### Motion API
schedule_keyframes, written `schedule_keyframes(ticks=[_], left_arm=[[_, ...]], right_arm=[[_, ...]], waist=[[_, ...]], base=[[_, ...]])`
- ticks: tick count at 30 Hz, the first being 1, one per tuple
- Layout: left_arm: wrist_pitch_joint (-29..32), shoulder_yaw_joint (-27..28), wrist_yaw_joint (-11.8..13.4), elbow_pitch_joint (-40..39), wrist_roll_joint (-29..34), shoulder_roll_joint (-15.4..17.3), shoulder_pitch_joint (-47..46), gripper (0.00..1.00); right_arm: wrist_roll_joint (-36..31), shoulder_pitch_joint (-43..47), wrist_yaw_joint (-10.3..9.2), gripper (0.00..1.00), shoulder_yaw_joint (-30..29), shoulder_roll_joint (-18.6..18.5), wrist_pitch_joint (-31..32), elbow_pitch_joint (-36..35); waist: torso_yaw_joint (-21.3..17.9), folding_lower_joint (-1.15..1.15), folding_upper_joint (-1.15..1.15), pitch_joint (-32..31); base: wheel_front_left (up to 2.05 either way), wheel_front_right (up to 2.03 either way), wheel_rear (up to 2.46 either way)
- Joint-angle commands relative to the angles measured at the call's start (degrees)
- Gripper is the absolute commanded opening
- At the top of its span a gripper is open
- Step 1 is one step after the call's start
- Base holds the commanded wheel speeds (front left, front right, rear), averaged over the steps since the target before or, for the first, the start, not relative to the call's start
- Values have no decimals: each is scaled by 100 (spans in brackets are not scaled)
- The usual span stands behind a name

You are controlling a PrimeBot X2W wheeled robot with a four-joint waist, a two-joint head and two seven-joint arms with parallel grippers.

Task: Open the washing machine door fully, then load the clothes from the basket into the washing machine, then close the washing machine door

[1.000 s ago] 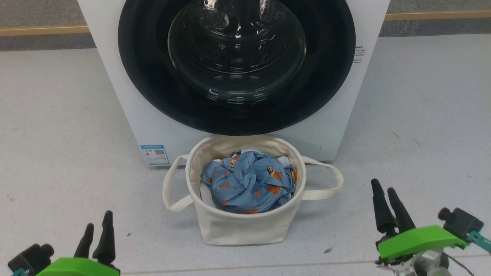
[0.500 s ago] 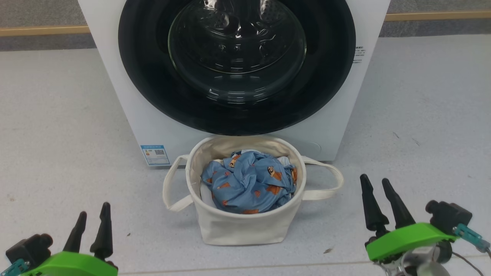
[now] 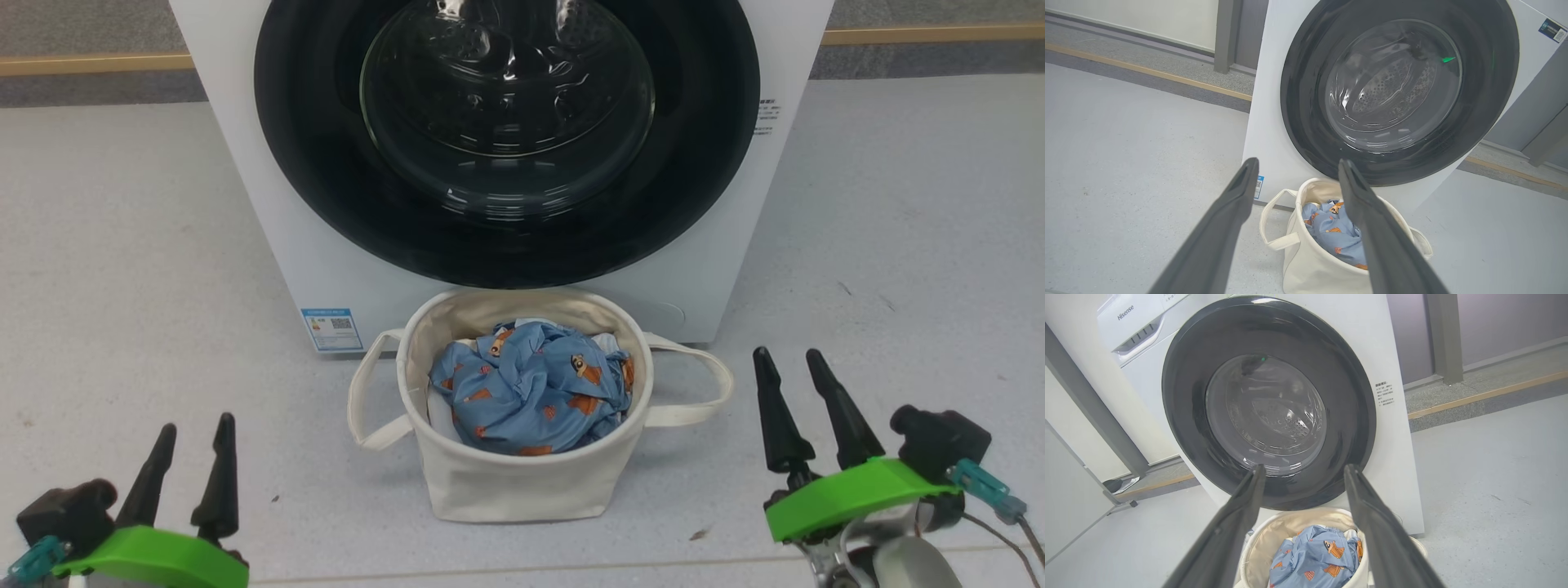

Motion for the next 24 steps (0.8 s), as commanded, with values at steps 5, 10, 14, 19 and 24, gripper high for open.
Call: schedule_keyframes(ticks=[5,10,14,19,24], left_arm=[[-163,40,48,-283,364,363,-383,100],[-224,-22,65,-340,539,446,-433,100],[-292,-67,78,-399,706,543,-478,100],[-380,-131,109,-477,936,668,-522,100],[-459,-237,132,-546,1184,782,-554,100]], right_arm=[[-444,-351,1,100,169,-49,-162,-243],[-610,-389,1,100,190,-52,-228,-250],[-804,-426,1,100,203,-54,-296,-250],[-1029,-474,1,100,238,-58,-380,-259],[-1224,-503,1,100,264,-61,-463,-228]], waist=[[4,0,0,1],[11,0,0,8],[15,0,0,7],[13,0,0,2],[23,0,0,-8]], base=[[0,0,0],[0,0,0],[0,0,0],[0,0,0],[0,0,0]])
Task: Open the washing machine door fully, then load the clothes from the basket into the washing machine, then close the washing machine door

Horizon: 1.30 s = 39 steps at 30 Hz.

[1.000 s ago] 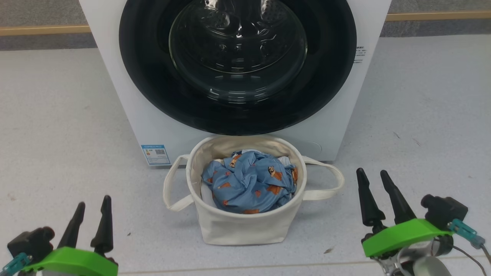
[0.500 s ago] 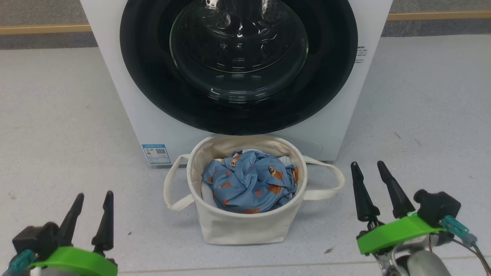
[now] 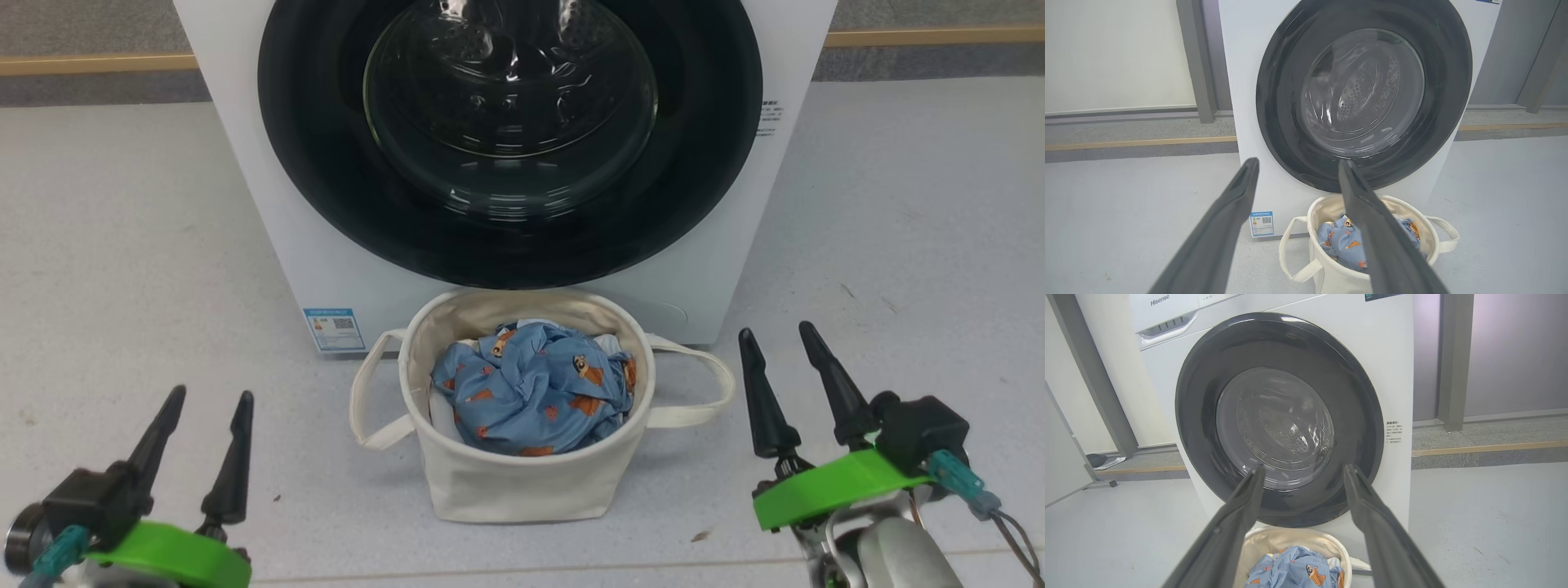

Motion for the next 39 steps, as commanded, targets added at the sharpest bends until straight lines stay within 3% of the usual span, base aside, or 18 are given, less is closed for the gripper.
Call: schedule_keyframes(ticks=[1,7,20,39], left_arm=[[-84,185,26,-244,172,285,-394,100],[-183,30,57,-316,495,420,-466,100],[-167,115,211,-229,413,440,-439,100],[-185,5,198,-246,402,458,-460,100]], right_arm=[[-102,-329,1,100,167,-44,-100,-189],[-406,-413,1,100,180,-49,-217,-105],[-247,-373,1,100,106,-49,-217,-60],[-223,-394,1,100,128,-49,-217,-66]], waist=[[7,0,0,-4],[6,0,0,-16],[-38,0,0,-32],[-55,0,0,-53]], base=[[0,0,0],[0,0,0],[0,0,0],[0,0,0]])
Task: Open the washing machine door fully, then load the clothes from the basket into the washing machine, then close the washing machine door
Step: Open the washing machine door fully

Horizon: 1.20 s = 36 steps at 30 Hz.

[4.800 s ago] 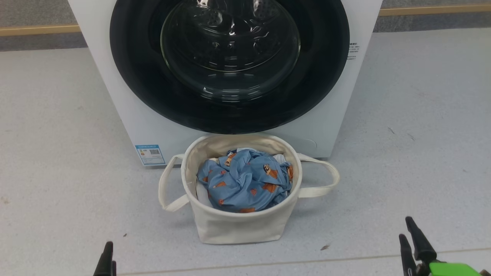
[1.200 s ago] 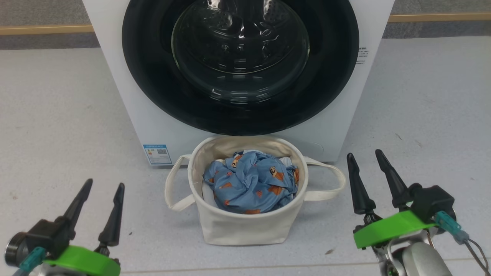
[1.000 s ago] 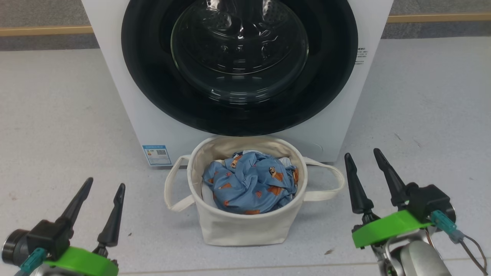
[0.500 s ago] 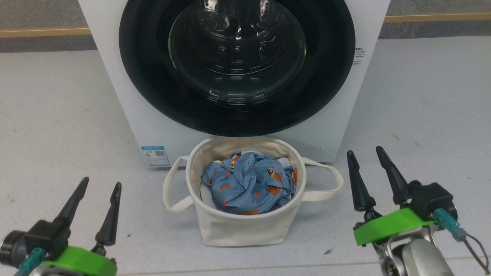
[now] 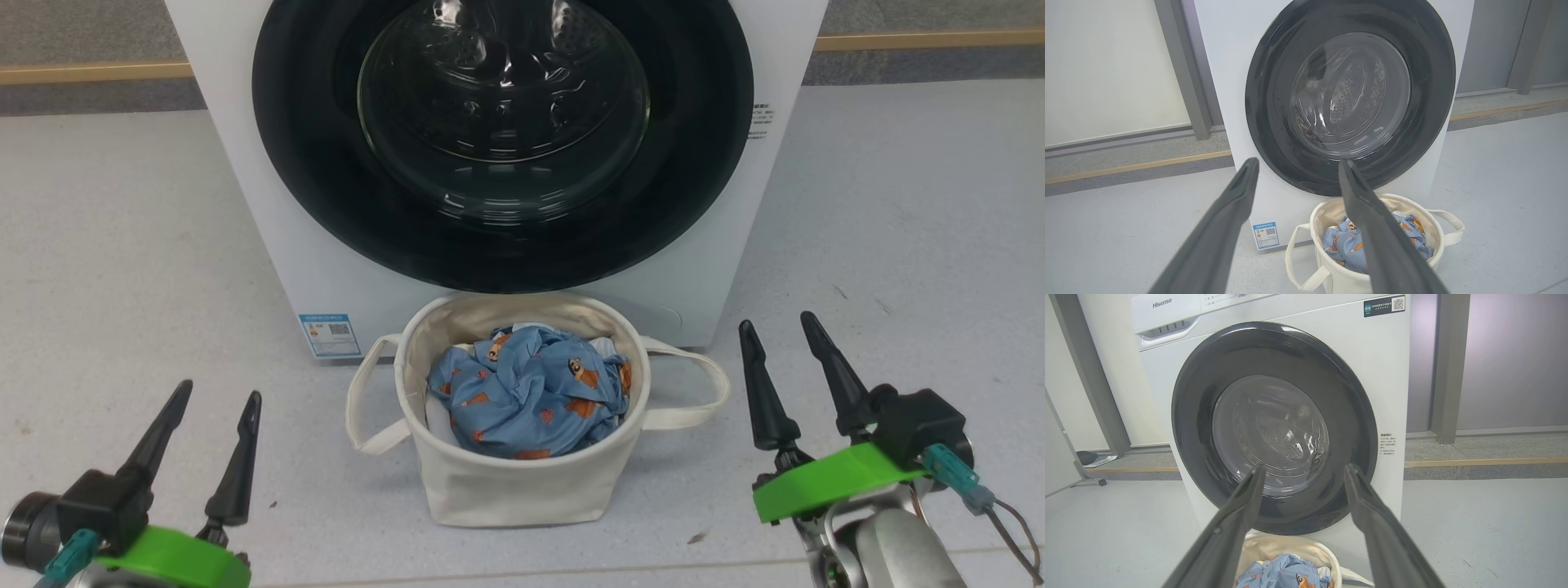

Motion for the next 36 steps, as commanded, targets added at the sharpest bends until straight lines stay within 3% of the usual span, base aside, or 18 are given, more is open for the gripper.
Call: schedule_keyframes(ticks=[1,19,36], left_arm=[[-50,238,11,-162,-22,260,-372,100],[51,187,111,-202,-81,289,-344,100],[84,124,182,-246,-78,337,-318,100]], right_arm=[[11,-231,1,100,148,-40,-71,-179],[14,-228,1,100,197,-40,-71,-165],[-9,-223,1,100,184,-40,-71,-183]], waist=[[0,0,0,2],[5,0,0,25],[-26,0,0,76]], base=[[0,0,0],[9,17,-26],[94,123,-216]])
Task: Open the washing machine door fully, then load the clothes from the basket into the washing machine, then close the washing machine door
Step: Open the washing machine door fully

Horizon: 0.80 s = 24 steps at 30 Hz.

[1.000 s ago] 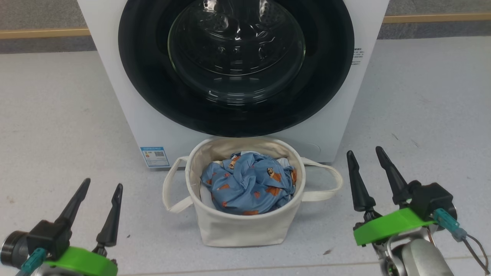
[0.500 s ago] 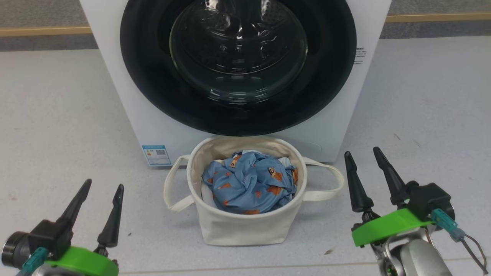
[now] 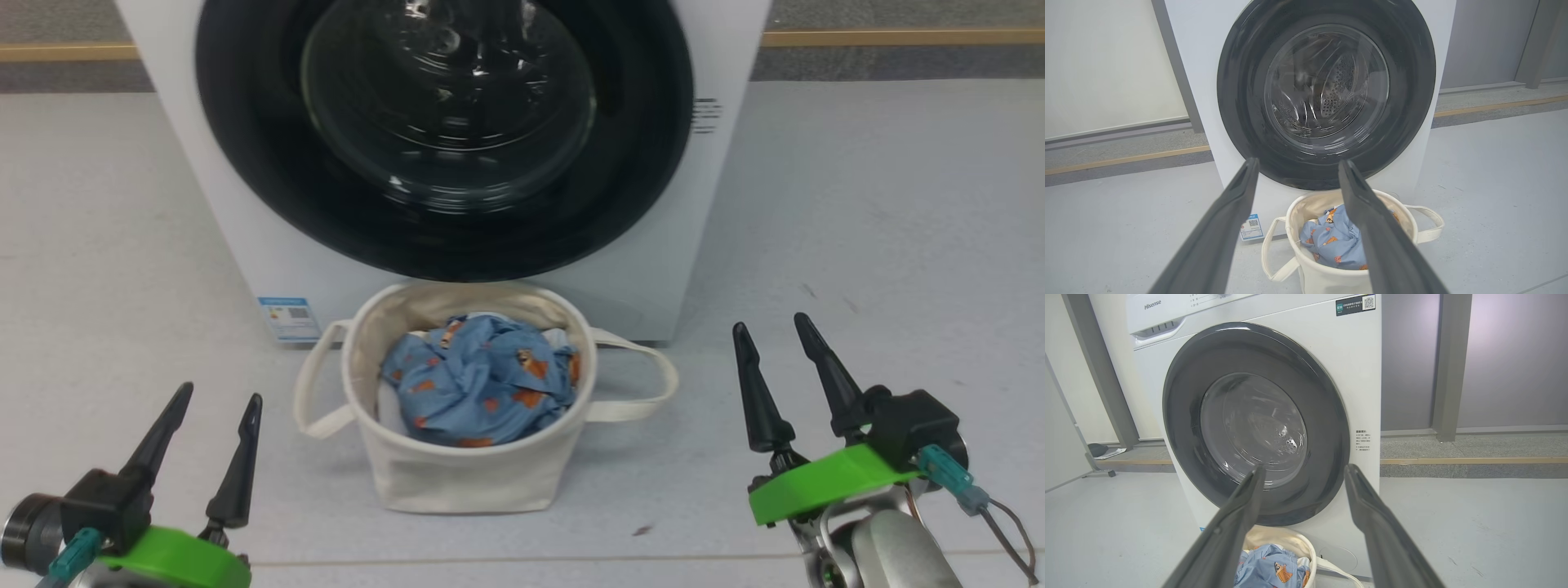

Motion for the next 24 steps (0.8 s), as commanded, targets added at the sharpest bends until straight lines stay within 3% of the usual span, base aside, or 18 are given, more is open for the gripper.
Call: schedule_keyframes(ticks=[1,19,24], left_arm=[[5,266,32,-175,8,221,-308,100],[-17,193,56,-145,-11,236,-333,100],[-73,190,-40,-176,-138,192,-318,100]], right_arm=[[-9,-225,1,100,118,-39,-71,-191],[-27,-227,1,100,143,-39,-71,-196],[-33,-223,1,100,149,-39,-71,-201]], waist=[[0,0,0,1],[11,0,0,0],[0,0,0,9]], base=[[102,143,-245],[96,149,-244],[92,136,-227]])
